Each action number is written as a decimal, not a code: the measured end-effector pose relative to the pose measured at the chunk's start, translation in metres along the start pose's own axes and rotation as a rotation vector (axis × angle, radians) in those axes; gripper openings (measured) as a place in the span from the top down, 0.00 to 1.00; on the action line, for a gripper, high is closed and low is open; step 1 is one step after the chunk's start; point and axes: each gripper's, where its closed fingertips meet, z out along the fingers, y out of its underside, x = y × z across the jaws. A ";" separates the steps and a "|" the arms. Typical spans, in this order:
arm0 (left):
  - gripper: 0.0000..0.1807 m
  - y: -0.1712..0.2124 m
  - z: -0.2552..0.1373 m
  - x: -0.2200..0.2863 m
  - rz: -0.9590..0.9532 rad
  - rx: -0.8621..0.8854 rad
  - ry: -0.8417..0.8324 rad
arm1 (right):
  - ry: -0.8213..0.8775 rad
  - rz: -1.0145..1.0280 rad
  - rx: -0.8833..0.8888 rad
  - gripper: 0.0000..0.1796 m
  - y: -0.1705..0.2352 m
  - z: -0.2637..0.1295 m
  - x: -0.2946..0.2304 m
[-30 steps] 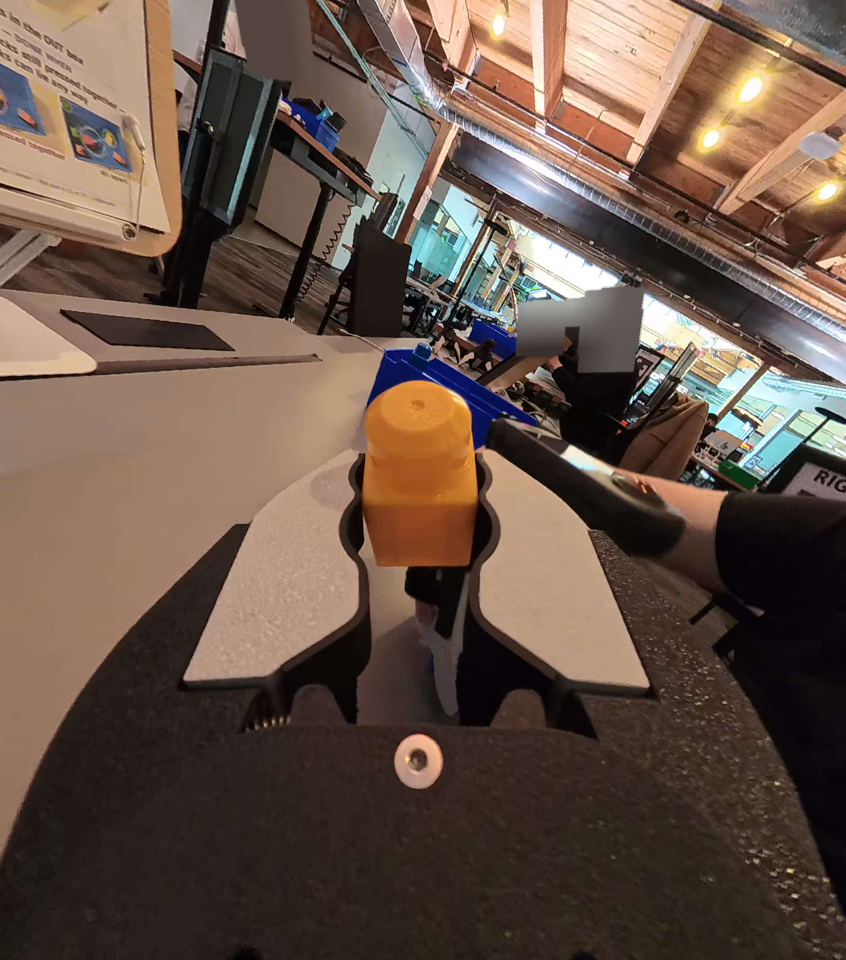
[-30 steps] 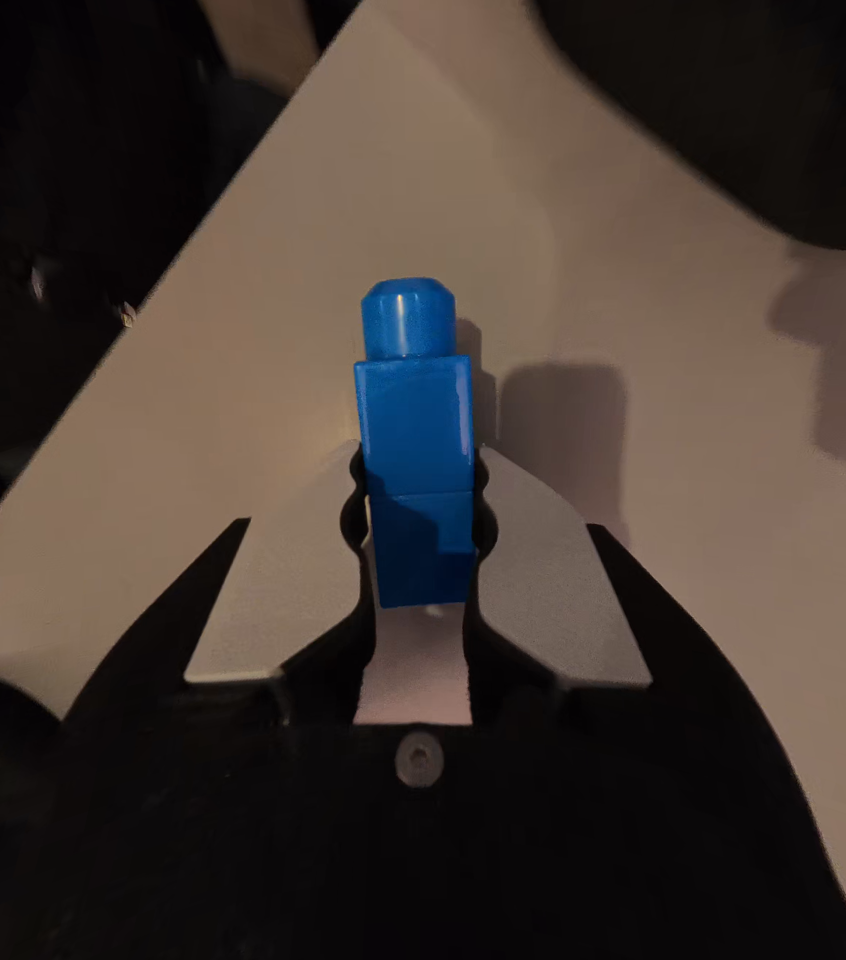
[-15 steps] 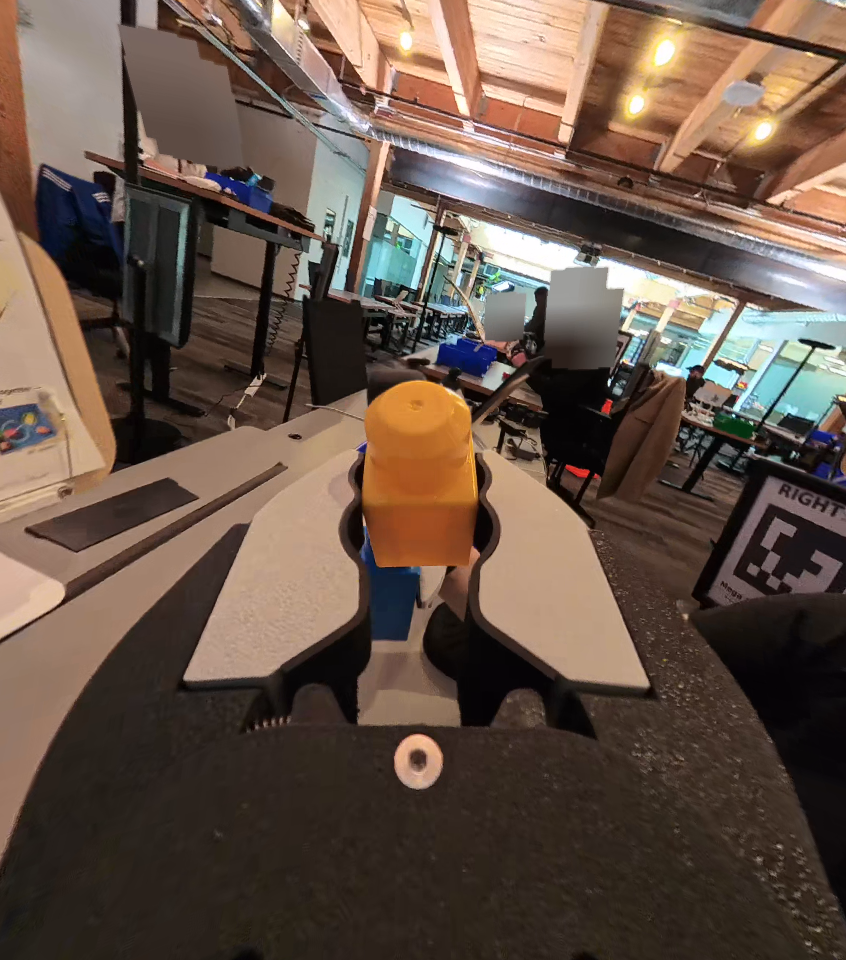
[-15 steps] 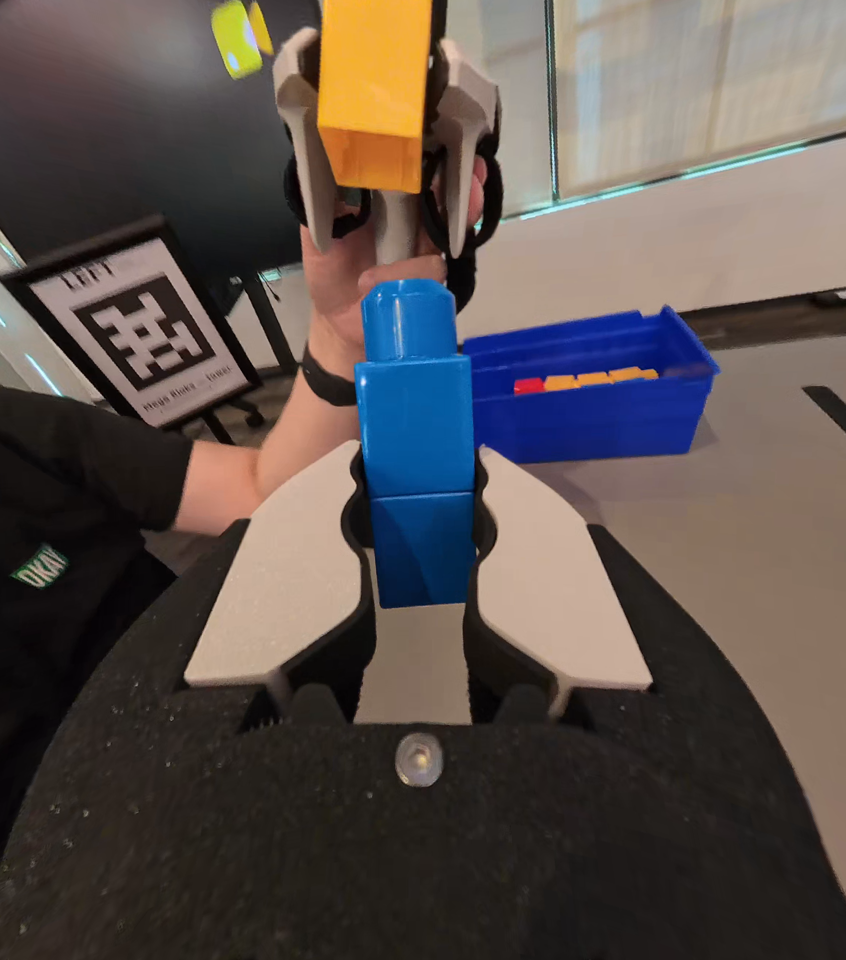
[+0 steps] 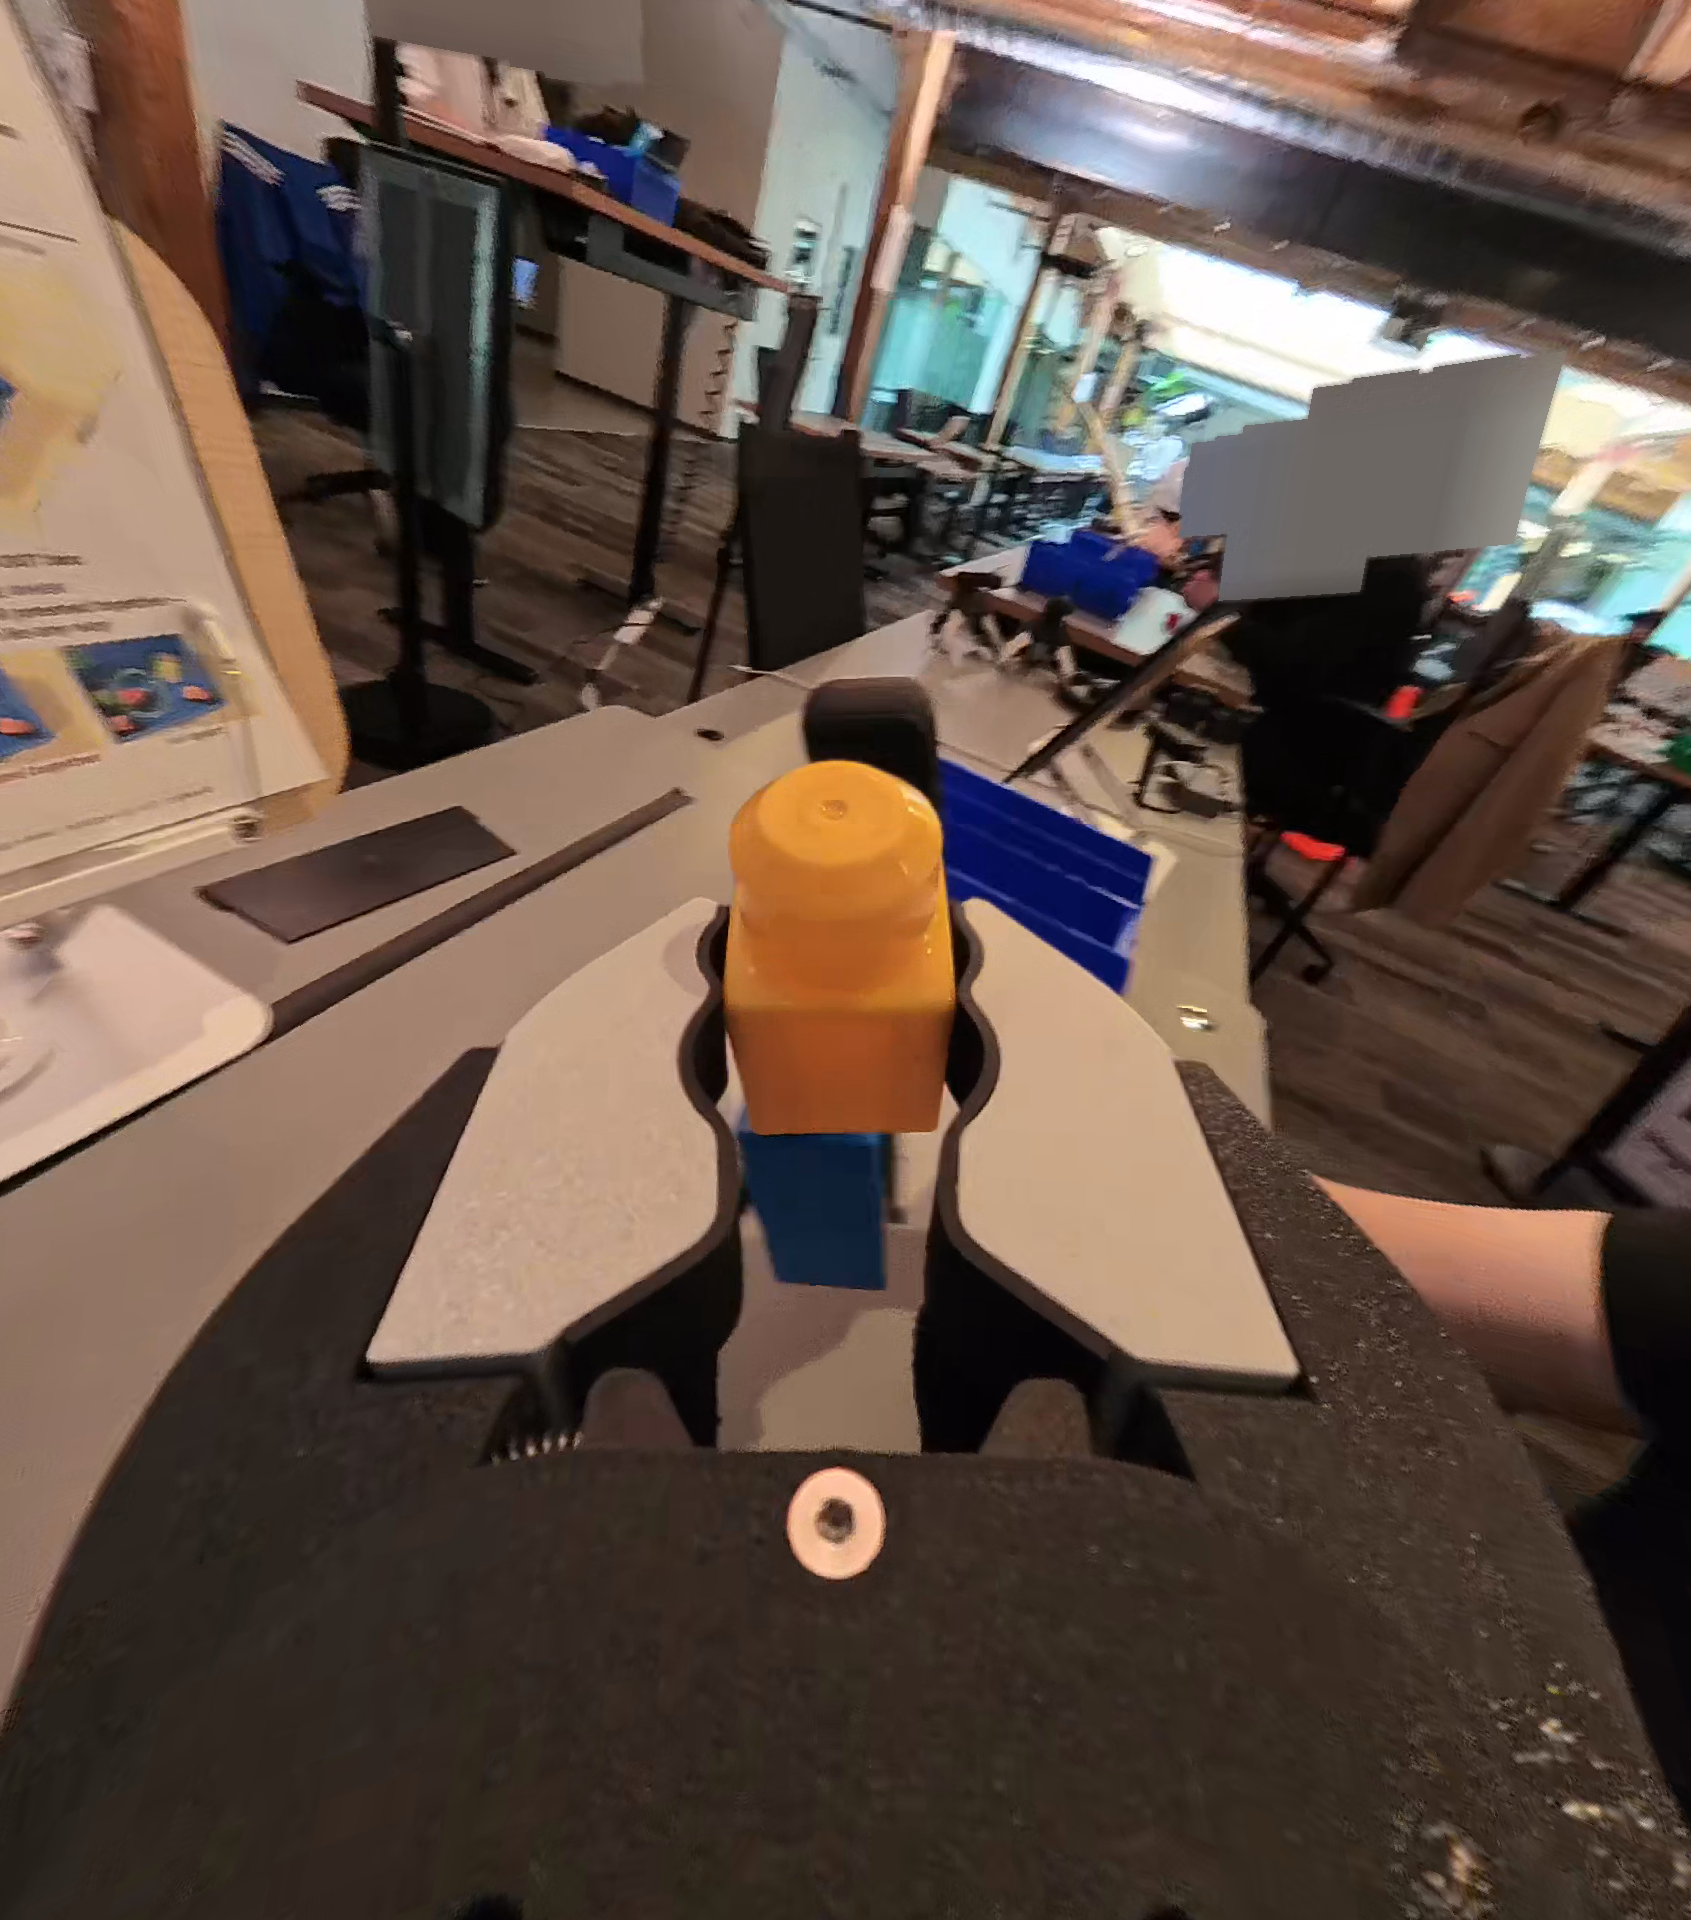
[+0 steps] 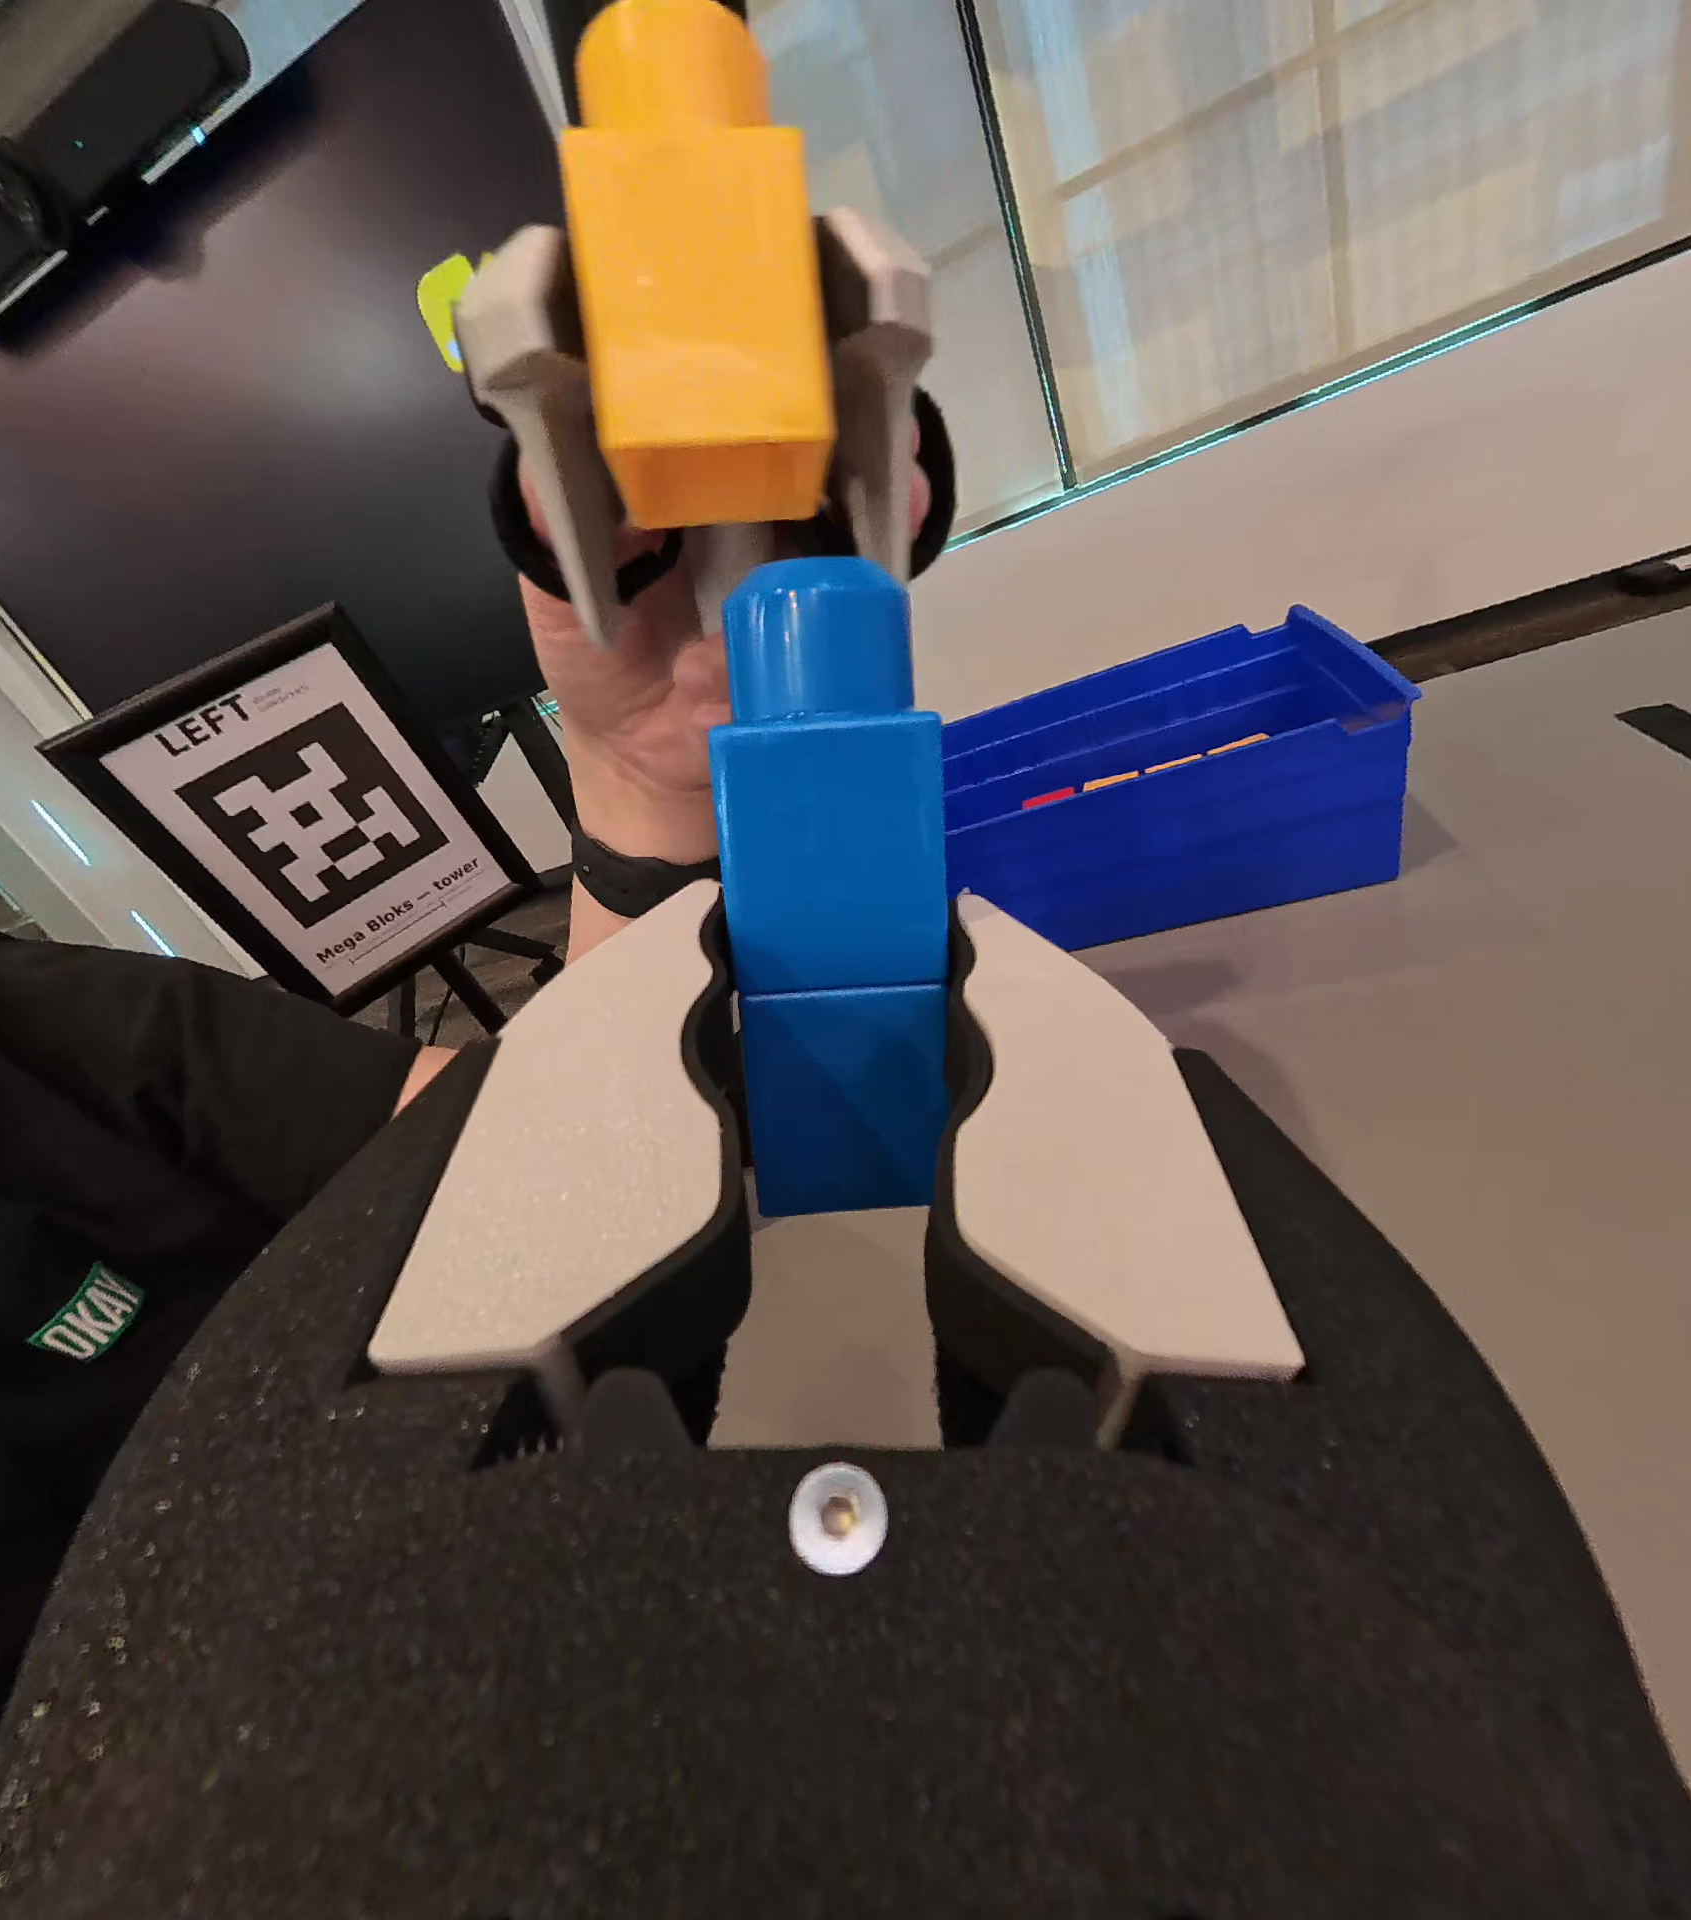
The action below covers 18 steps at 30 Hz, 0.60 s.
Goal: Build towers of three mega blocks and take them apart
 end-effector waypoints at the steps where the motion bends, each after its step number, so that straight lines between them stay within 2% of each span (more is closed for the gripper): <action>1: 0.79 -0.001 -0.003 -0.007 0.019 0.012 -0.050 | -0.005 -0.006 -0.005 0.80 0.001 0.002 -0.003; 3: 0.78 -0.003 -0.007 -0.010 0.017 0.038 -0.050 | 0.003 -0.017 -0.026 0.80 0.004 0.008 -0.006; 7: 0.79 -0.003 -0.011 -0.001 -0.063 0.049 0.086 | 0.029 -0.017 -0.058 0.80 0.009 0.018 -0.009; 11: 0.79 0.007 -0.008 -0.002 -0.044 -0.003 0.090 | 0.012 0.007 -0.049 0.80 0.007 0.019 -0.013; 14: 0.78 0.011 -0.002 0.009 -0.027 -0.020 0.172 | -0.012 0.020 -0.054 0.80 0.008 0.020 -0.016; 18: 0.78 0.020 0.005 0.007 -0.023 -0.068 0.155 | -0.015 0.021 -0.030 0.80 0.004 0.017 -0.016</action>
